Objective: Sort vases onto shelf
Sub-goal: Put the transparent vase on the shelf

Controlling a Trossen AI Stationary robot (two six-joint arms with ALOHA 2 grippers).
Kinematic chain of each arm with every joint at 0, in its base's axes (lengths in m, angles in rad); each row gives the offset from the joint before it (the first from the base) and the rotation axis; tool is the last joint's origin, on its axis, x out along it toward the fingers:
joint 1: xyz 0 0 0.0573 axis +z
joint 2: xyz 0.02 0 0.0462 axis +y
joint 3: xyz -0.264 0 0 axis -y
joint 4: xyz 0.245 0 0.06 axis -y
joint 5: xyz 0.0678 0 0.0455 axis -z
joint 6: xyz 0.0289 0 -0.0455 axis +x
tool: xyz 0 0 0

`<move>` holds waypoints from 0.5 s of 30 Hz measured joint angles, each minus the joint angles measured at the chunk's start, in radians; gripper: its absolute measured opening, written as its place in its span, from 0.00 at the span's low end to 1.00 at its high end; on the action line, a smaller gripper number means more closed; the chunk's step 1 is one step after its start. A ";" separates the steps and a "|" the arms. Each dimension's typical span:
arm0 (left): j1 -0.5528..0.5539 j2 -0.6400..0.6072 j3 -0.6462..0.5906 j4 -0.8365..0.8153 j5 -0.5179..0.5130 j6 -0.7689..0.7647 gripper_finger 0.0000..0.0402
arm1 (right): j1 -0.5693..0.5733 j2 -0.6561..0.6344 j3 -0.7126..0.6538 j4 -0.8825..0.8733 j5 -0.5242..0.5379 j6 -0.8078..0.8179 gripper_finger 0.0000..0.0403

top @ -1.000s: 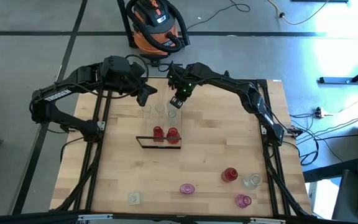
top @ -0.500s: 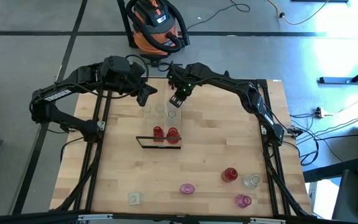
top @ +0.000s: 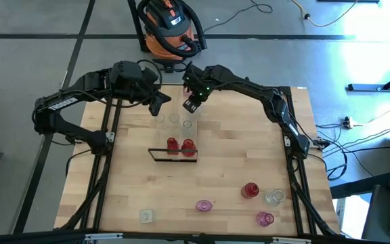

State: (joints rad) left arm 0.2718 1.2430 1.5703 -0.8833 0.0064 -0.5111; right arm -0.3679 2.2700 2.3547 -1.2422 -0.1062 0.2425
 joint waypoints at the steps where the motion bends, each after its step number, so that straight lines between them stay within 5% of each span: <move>1: 0.000 0.000 0.000 -0.001 0.000 0.000 0.00 | 0.000 0.000 0.000 -0.001 -0.005 0.000 0.18; 15: 0.000 0.000 0.000 -0.006 -0.005 0.024 0.00 | -0.020 -0.003 0.001 0.046 -0.021 0.019 0.18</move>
State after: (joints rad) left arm 0.2718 1.2430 1.5703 -0.8890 0.0013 -0.4870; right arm -0.3877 2.2669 2.3554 -1.1963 -0.1271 0.2611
